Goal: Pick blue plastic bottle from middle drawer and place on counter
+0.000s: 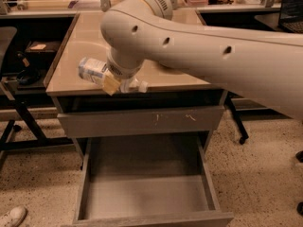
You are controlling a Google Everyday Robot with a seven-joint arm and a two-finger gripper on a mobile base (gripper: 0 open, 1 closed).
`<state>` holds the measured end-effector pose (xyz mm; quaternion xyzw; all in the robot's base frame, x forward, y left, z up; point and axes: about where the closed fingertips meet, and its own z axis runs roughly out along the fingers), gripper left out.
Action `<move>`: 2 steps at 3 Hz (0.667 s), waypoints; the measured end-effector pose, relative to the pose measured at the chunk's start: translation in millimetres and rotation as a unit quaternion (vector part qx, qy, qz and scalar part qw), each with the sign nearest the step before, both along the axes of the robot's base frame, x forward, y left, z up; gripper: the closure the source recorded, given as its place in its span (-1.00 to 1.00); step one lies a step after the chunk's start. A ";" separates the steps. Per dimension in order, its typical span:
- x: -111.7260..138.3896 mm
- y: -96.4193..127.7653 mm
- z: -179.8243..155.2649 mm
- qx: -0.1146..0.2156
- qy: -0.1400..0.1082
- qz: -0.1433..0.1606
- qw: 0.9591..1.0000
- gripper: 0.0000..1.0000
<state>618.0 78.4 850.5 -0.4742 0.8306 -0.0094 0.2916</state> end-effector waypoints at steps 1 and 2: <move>33.2 8.4 8.6 0.001 0.016 -0.013 1.000 1.00; 58.1 25.7 14.5 0.001 0.026 -0.009 1.000 1.00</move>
Offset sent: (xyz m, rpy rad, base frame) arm 0.0968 0.0624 0.0245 0.0027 0.0774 0.0208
